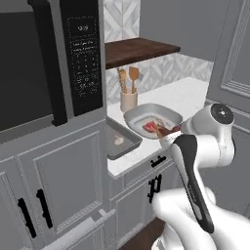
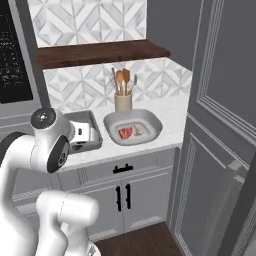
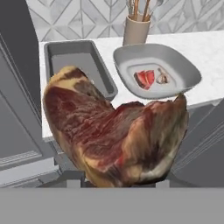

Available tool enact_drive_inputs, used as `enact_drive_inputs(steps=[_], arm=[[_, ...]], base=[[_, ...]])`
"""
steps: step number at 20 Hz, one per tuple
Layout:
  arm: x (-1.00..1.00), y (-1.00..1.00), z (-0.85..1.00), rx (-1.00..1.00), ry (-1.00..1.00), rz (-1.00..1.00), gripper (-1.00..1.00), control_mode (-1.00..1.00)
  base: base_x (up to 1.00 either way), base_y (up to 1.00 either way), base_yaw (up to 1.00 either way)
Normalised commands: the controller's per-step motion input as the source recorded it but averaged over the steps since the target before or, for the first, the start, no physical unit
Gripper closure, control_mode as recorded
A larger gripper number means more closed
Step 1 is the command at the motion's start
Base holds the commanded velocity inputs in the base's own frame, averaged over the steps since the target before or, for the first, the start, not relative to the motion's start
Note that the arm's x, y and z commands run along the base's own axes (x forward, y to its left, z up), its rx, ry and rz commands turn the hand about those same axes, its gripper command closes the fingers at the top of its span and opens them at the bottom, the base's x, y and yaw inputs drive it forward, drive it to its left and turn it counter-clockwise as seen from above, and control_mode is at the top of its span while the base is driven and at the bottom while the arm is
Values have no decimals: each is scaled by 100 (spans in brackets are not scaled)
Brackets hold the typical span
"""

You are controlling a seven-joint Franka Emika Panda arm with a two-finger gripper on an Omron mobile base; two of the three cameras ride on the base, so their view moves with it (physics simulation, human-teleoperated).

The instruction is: Place one garlic and one steak in each tupperware on the nearby counter, to pack two identical lunches.

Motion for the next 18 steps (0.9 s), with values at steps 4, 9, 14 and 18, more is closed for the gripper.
enact_drive_inputs(steps=[4,9,14,18], arm=[[0,0,0,0,0,0,100,100],[40,24,-8,0,5,14,100,-100],[100,100,-52,-1,16,17,100,-100],[100,100,-43,-7,15,1,100,-100]], base=[[100,-18,24],[60,-4,23],[0,0,0],[0,0,0]])
